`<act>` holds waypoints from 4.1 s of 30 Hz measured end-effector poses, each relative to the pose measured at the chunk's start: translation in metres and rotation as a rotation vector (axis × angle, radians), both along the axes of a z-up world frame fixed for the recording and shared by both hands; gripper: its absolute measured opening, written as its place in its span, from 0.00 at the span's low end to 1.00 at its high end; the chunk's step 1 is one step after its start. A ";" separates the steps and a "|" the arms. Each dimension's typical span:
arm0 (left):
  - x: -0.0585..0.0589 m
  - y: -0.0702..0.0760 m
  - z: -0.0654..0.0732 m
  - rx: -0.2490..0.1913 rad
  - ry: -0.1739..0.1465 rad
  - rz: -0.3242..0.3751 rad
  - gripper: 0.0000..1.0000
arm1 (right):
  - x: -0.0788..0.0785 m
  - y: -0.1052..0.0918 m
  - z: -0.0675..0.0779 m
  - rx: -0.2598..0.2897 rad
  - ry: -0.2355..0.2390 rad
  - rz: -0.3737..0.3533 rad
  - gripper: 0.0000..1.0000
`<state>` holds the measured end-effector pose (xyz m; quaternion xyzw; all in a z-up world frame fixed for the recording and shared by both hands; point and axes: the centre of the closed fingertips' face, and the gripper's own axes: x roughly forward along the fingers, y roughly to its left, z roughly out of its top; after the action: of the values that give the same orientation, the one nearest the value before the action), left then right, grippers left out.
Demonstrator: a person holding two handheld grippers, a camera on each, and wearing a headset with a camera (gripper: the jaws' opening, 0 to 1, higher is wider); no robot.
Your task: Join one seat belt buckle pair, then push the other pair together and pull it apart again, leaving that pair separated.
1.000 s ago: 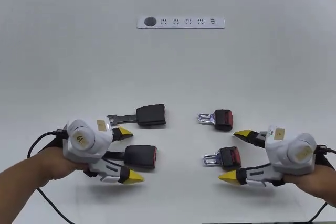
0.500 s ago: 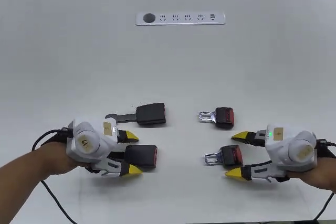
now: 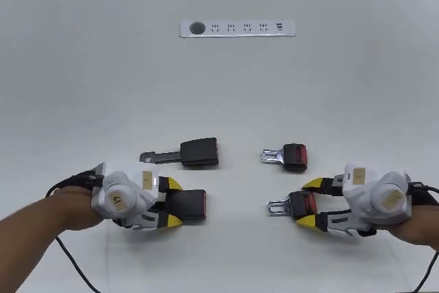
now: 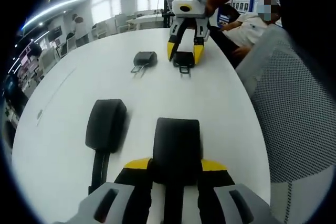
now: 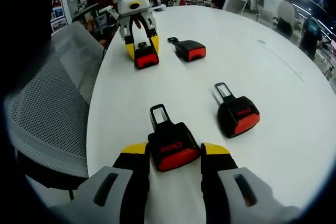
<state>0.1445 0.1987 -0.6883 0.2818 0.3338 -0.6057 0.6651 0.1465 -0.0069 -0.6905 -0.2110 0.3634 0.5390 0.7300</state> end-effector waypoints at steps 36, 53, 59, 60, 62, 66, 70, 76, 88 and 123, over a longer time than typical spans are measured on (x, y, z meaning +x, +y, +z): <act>0.002 -0.001 -0.005 0.040 0.023 0.011 0.34 | 0.005 0.023 0.001 -0.023 0.005 -0.060 0.36; 0.001 -0.001 -0.004 0.063 0.027 0.020 0.34 | 0.007 0.070 -0.003 0.007 -0.008 -0.061 0.36; 0.001 0.000 -0.005 0.063 0.026 0.022 0.34 | 0.008 0.082 -0.001 0.012 -0.013 -0.062 0.36; 0.002 0.001 -0.006 0.064 0.026 0.021 0.34 | 0.007 0.085 0.000 0.013 -0.015 -0.062 0.36; 0.002 0.001 -0.006 0.066 0.027 0.019 0.34 | 0.006 0.089 0.002 0.015 -0.016 -0.061 0.36; 0.002 0.001 -0.006 0.069 0.027 0.017 0.34 | 0.007 0.098 0.002 0.024 -0.022 -0.054 0.36; 0.002 0.001 -0.007 0.071 0.026 0.015 0.34 | 0.006 0.114 0.002 0.040 -0.024 -0.042 0.36; 0.001 0.000 -0.005 0.078 0.028 0.006 0.34 | 0.004 0.127 -0.001 0.054 -0.026 -0.027 0.36; 0.001 0.000 -0.006 0.082 0.020 -0.003 0.33 | 0.005 0.131 -0.004 0.055 -0.018 -0.038 0.36; 0.003 0.001 -0.009 0.091 0.030 -0.031 0.33 | 0.007 0.149 -0.005 0.052 -0.021 -0.042 0.36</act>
<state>0.1479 0.1993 -0.6971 0.3078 0.3663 -0.6043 0.6370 0.1537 0.1426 -0.6952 -0.1901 0.3461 0.5305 0.7501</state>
